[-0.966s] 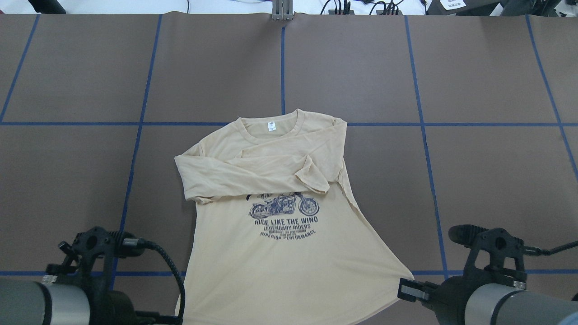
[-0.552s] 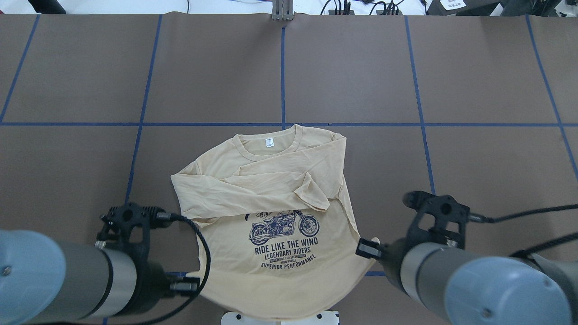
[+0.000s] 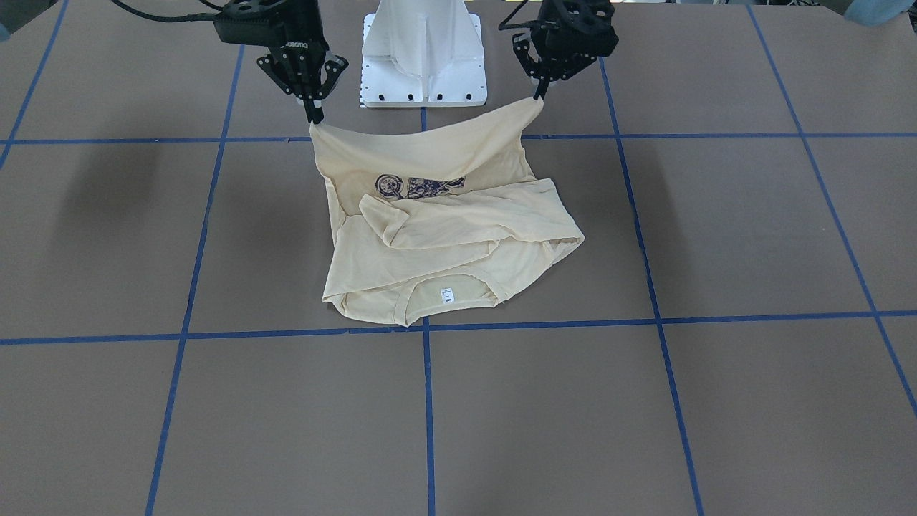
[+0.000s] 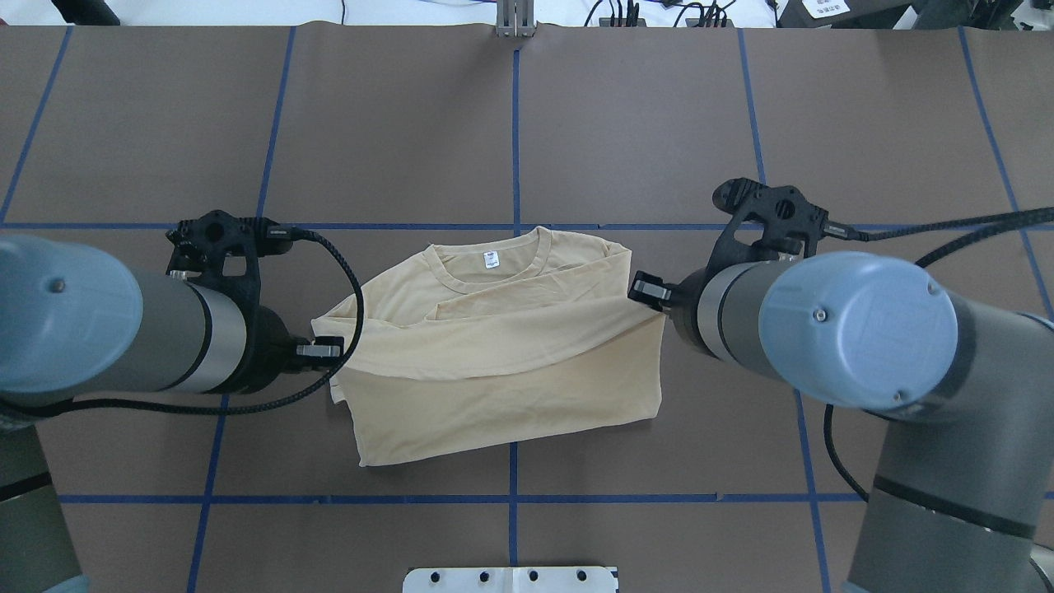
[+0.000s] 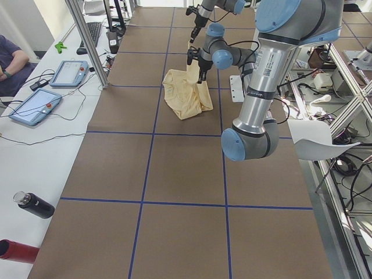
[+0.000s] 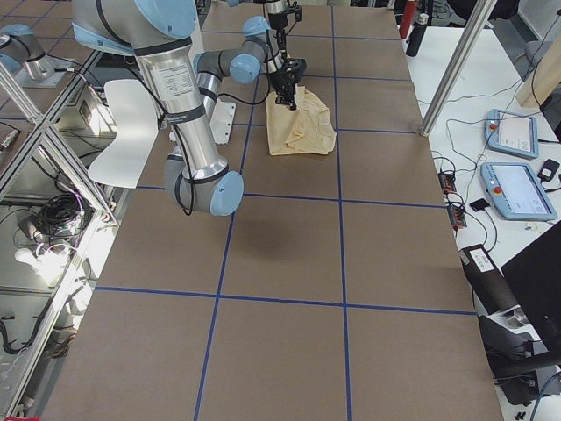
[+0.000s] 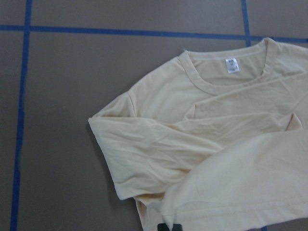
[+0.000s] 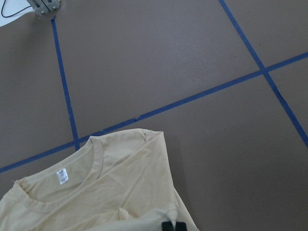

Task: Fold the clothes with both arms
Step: 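Lift the hem with both grippers and fold it toward the collar, then release the hem and draw both grippers back from the folded shirt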

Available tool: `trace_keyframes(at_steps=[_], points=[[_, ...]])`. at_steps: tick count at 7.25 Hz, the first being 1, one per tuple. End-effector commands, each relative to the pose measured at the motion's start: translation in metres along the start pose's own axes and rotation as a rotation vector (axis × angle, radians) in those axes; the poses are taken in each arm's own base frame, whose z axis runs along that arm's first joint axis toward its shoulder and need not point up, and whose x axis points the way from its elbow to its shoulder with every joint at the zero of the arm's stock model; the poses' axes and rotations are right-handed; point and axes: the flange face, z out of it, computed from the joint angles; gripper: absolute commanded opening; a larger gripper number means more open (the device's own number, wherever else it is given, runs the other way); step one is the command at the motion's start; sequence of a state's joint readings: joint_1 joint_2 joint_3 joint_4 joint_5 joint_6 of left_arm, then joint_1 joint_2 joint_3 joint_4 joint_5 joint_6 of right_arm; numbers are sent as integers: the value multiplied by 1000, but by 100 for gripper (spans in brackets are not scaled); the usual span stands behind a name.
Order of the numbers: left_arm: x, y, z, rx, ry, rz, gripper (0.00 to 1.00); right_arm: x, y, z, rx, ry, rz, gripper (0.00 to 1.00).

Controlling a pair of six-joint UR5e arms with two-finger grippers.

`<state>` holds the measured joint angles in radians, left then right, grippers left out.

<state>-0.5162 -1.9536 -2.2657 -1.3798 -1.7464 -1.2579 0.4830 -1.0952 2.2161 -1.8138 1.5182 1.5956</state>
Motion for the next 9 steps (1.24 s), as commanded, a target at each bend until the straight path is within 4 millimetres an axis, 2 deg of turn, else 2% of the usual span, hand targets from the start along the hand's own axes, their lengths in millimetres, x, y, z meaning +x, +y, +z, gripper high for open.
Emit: trace_keyframes(at_steps=[1,2,3,4,5,7,8,9], points=[[10,-38,68,64,-97,-21,0,-28,-28,85,39,-17,12,0],[5,-53,109,104,-103,-7,0,-39,-38,121,52,-7,22,0],[-5,-60,153,104,-123,-3,0,-50,-44,153,57,30,24,0],[-12,-64,179,119,-122,-1,0,-56,-44,179,57,38,22,0],[-18,-66,195,122,-129,-1,0,-49,-44,201,59,51,21,0],[-20,-67,203,122,-126,-1,0,-50,-45,203,59,45,-15,0],[-21,-67,203,122,-126,1,10,-49,-45,204,59,47,-18,55],[-20,-68,201,125,-120,7,77,-48,-45,205,59,50,-33,100]])
